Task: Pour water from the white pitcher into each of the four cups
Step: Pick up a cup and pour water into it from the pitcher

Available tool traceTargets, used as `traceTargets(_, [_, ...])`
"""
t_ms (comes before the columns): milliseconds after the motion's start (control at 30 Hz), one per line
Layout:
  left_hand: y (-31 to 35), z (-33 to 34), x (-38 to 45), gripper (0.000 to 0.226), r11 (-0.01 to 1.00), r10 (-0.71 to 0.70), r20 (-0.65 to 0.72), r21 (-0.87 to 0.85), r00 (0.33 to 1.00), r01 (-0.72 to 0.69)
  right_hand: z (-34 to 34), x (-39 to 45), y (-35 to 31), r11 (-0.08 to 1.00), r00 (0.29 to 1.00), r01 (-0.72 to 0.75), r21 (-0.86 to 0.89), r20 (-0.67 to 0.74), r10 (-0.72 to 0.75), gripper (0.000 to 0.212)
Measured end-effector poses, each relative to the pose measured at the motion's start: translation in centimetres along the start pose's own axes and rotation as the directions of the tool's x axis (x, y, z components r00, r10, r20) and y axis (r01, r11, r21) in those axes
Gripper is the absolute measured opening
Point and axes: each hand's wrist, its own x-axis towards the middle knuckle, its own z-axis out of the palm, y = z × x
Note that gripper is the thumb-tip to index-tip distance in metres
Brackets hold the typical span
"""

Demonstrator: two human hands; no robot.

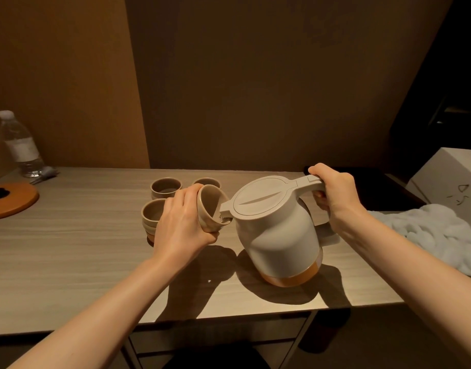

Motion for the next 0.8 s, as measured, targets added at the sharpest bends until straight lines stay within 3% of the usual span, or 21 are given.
traceTargets(800, [0.62, 0.42, -0.14, 0.105, 0.993, -0.08, 0.037, -0.079, 0.996, 0.083, -0.29, 0.82, -0.1, 1.0, 1.0, 0.017, -0.007, 0.0, -0.017, 0.035])
